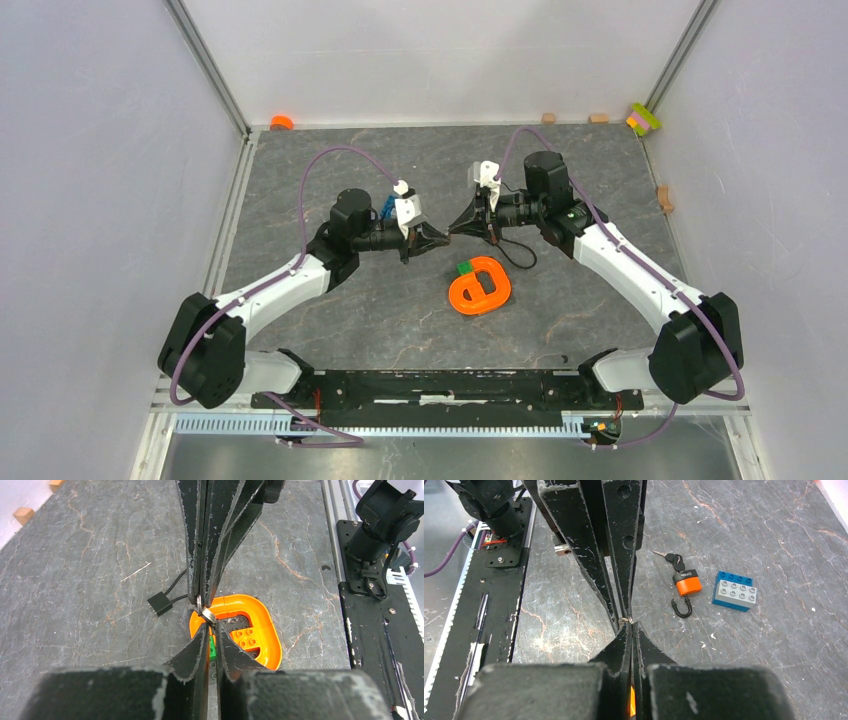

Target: Unlock with the key

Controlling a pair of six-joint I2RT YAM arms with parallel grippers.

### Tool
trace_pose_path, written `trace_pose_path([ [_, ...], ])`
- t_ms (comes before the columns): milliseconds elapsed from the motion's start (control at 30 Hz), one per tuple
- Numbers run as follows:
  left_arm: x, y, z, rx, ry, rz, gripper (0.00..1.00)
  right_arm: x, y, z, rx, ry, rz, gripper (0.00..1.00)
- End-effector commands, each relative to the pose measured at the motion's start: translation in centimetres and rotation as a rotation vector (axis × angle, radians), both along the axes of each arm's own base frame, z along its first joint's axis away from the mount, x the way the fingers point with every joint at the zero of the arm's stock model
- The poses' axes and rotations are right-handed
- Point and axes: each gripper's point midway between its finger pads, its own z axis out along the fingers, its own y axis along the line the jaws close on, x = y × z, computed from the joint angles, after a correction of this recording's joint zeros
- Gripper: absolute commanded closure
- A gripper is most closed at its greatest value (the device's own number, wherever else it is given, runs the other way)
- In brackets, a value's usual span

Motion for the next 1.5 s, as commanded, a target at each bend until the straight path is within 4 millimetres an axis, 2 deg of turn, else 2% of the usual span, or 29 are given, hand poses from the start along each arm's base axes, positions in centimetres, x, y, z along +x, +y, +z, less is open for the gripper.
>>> trace_pose_path([
  [0, 0.1, -0.4, 2.2, -0.044, -0.051, -0.010, 0.92, 0.1, 0.1, 1.1, 0.021, -0.058, 0.013, 1.00],
  [667, 0.0, 0.3, 1.6, -0.002, -0.075, 0.007, 0.92, 0.3, -0.6, -0.2, -0.075, -0.131, 0.002, 1.00],
  [767, -0.4, 0.3, 1.5, 0.004, -0.072, -0.010, 0.98, 0.4, -0.6, -0.5, -0.091, -0.143, -0.004, 1.00],
  [1000, -0.6, 0.5, 1.2, 0.014, -0.071, -0.010, 0.98, 0.6, -0.9, -1.0, -0.119, -0.146, -0.011, 0.93],
  [1133, 0.1, 0.6, 1.5, 0.006, -0.058, 0.038, 0.98, 0.4, -0.9, -1.0, -0.117, -0.146, -0.006, 0.92],
  [1200, 0.4, 0.6, 1.5, 0.001, -0.055, 0.056, 0.98, 0.4, -0.9, -0.9, -0.113, -0.146, -0.005, 0.97],
  [1300, 0.5, 0.6, 1.7, -0.004, -0.057, 0.061, 0.98, 0.4, -0.9, -0.8, -0.114, -0.147, -0.009, 0.97],
  [1367, 0.7, 0.7, 1.8, -0.003, -0.059, 0.073, 0.98, 0.4, -0.9, -1.0, -0.117, -0.147, -0.007, 0.94],
  [1467, 0.7, 0.8, 2.1, -0.008, -0.062, 0.084, 0.98, 0.2, -1.0, -1.3, -0.120, -0.141, -0.007, 0.82],
])
